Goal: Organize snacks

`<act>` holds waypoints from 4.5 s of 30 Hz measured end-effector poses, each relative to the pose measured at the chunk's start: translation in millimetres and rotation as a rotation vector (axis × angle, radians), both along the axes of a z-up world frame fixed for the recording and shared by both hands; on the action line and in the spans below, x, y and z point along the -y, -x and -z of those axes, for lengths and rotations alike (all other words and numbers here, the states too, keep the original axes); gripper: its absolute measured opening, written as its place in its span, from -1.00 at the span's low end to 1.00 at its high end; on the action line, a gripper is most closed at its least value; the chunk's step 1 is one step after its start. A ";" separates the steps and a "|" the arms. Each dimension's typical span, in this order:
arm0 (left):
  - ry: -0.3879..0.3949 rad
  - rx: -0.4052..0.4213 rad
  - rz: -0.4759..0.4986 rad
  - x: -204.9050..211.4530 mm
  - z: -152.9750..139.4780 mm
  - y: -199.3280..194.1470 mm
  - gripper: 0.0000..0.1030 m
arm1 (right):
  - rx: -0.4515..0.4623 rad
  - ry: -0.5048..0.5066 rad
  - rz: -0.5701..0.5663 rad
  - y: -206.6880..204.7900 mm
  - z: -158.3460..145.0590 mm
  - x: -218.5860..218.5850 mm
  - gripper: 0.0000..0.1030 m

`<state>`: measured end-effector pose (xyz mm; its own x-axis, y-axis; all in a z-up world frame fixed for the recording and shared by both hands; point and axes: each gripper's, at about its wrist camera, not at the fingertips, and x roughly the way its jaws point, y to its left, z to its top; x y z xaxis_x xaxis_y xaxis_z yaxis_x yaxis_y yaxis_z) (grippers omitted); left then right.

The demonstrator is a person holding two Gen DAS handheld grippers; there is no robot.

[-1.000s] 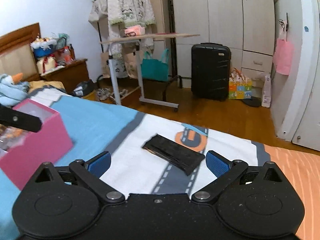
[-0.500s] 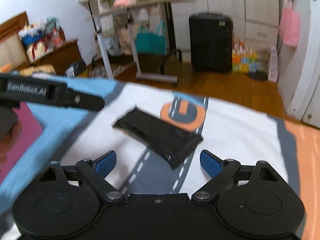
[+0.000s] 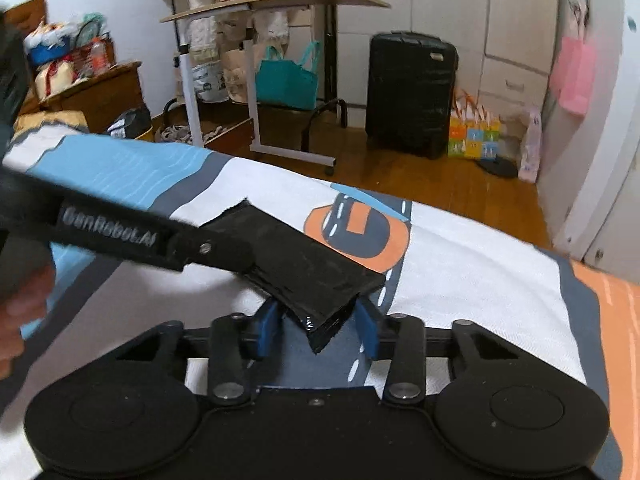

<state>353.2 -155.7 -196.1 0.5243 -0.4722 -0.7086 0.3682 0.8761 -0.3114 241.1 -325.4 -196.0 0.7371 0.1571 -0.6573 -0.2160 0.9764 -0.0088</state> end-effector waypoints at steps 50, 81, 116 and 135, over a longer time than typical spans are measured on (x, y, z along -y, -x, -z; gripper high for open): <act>-0.212 0.142 0.026 -89.6 -171.0 222.1 0.00 | 0.184 0.042 -0.175 190.3 -121.4 -101.8 -0.37; -0.073 0.137 -0.347 -323.4 -177.8 227.1 0.01 | 0.093 0.075 -0.473 134.8 -157.8 -297.6 -0.37; -0.187 0.242 -0.336 -263.3 -237.0 316.5 0.84 | 0.119 -0.095 -0.149 242.5 -205.9 -184.8 0.42; -0.248 0.207 -0.264 -221.5 -212.5 343.9 1.00 | 0.036 -0.025 0.059 294.0 -190.6 -163.4 0.94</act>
<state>9.3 65.8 16.4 0.7480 -0.1306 -0.6507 0.1537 0.9879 -0.0216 -53.0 -162.0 -5.4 0.7687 0.1292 -0.6265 -0.1582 0.9874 0.0095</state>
